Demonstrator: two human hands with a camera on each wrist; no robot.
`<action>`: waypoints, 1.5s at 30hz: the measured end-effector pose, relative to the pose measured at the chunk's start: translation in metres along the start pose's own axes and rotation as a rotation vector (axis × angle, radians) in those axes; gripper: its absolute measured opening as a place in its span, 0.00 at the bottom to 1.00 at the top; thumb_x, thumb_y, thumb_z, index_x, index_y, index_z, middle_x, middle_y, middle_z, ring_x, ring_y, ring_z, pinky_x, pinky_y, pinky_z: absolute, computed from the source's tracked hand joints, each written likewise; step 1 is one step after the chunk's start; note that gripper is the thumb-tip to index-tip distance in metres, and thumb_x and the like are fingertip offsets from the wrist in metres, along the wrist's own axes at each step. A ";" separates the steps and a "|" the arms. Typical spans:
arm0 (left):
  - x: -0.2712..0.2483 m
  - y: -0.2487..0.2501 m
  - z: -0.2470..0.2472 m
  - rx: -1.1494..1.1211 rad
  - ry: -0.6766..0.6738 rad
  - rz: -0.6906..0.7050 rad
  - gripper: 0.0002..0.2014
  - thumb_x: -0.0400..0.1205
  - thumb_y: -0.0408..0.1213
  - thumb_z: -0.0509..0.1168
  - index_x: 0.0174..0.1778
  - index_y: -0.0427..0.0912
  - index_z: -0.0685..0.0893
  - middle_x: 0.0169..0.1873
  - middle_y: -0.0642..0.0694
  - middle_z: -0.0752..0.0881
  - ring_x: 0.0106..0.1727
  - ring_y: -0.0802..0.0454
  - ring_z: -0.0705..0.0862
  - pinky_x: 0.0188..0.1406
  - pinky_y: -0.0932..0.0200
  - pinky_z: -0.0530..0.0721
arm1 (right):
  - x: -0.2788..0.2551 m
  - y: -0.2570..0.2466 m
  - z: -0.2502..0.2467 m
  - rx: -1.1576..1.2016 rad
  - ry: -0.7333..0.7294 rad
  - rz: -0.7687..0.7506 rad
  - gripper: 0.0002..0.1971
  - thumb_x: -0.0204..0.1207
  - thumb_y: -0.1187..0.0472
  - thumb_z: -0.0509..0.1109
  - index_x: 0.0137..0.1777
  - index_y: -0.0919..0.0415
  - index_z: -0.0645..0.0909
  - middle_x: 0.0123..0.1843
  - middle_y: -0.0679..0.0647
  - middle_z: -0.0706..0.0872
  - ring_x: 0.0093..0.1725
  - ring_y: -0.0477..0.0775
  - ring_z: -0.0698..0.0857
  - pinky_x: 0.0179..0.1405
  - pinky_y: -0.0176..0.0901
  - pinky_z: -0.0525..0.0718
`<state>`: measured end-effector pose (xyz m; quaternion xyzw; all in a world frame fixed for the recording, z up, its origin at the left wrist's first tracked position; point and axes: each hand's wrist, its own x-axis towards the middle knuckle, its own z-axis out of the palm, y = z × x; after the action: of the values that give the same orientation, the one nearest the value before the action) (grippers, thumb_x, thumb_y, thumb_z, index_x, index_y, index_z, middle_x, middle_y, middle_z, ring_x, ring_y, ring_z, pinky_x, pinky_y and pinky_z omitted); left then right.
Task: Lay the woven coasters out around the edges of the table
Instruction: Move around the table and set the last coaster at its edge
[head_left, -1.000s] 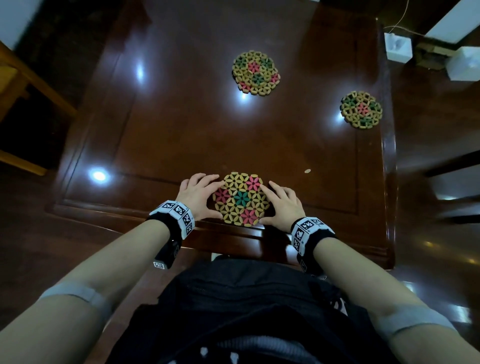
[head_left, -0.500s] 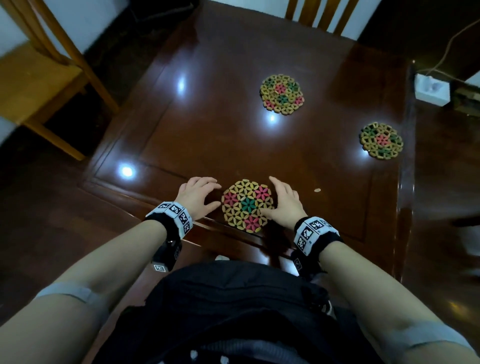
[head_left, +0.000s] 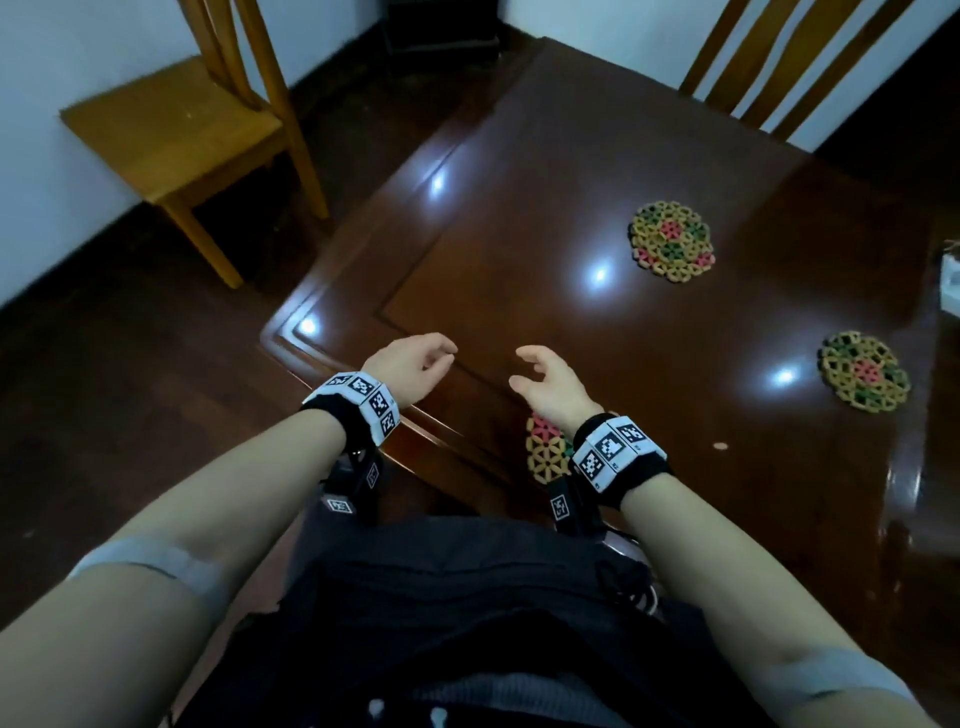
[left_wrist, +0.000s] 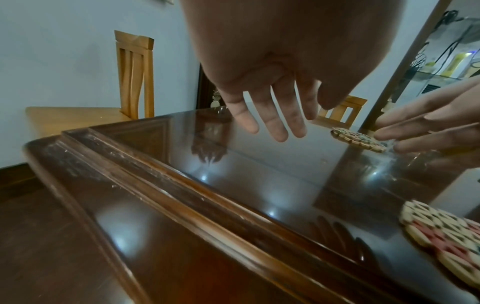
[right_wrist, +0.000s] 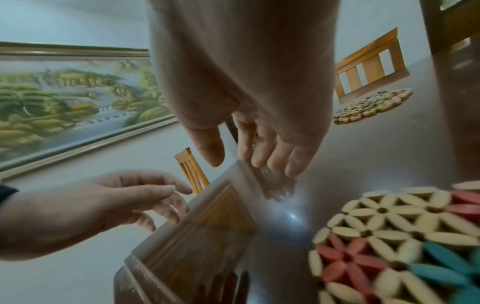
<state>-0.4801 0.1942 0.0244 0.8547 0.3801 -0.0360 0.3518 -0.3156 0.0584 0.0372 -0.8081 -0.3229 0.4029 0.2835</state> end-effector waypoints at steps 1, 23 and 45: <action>0.007 -0.008 -0.009 -0.019 0.004 0.002 0.14 0.83 0.50 0.56 0.61 0.57 0.80 0.53 0.57 0.86 0.58 0.55 0.84 0.61 0.48 0.83 | 0.005 -0.008 0.007 -0.010 -0.001 0.001 0.23 0.77 0.59 0.67 0.73 0.54 0.74 0.75 0.52 0.76 0.75 0.54 0.72 0.75 0.52 0.71; 0.096 -0.274 -0.262 0.231 -0.249 0.202 0.14 0.82 0.50 0.56 0.59 0.55 0.81 0.55 0.53 0.87 0.56 0.51 0.84 0.55 0.47 0.84 | 0.153 -0.257 0.231 -0.018 0.172 0.195 0.16 0.79 0.61 0.64 0.67 0.56 0.78 0.65 0.52 0.84 0.67 0.52 0.80 0.64 0.41 0.76; 0.355 -0.180 -0.317 0.777 -0.493 0.634 0.13 0.81 0.50 0.56 0.55 0.54 0.83 0.53 0.52 0.87 0.56 0.47 0.84 0.45 0.56 0.78 | 0.288 -0.285 0.162 -0.158 0.232 0.496 0.19 0.77 0.59 0.57 0.64 0.50 0.81 0.63 0.54 0.86 0.59 0.59 0.85 0.58 0.53 0.84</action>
<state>-0.4150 0.6987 0.0423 0.9602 -0.0304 -0.2648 0.0830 -0.3998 0.4861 0.0242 -0.9227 -0.1113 0.3385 0.1474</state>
